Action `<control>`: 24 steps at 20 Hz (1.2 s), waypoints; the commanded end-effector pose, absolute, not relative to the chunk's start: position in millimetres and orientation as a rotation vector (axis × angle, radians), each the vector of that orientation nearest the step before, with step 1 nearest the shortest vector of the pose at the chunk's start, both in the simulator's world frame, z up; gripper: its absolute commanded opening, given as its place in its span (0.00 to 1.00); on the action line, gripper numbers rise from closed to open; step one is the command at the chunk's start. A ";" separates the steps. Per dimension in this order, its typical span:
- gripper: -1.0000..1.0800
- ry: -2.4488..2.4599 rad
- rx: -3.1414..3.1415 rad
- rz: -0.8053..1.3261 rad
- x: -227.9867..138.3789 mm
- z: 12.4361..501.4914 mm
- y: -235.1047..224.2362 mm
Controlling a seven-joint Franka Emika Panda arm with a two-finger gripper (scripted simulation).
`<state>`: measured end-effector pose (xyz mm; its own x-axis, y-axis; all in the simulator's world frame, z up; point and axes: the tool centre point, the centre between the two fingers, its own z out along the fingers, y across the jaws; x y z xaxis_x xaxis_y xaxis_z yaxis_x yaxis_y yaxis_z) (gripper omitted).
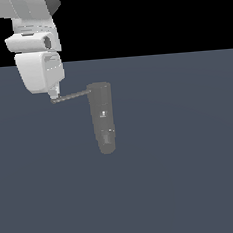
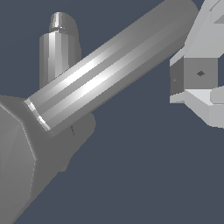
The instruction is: Turn on the faucet by rotating a designated handle.
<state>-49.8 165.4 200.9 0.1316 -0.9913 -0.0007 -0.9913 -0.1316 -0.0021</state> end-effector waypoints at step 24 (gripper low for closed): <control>0.00 2.066 -2.366 0.000 -94.3 201.2 112.7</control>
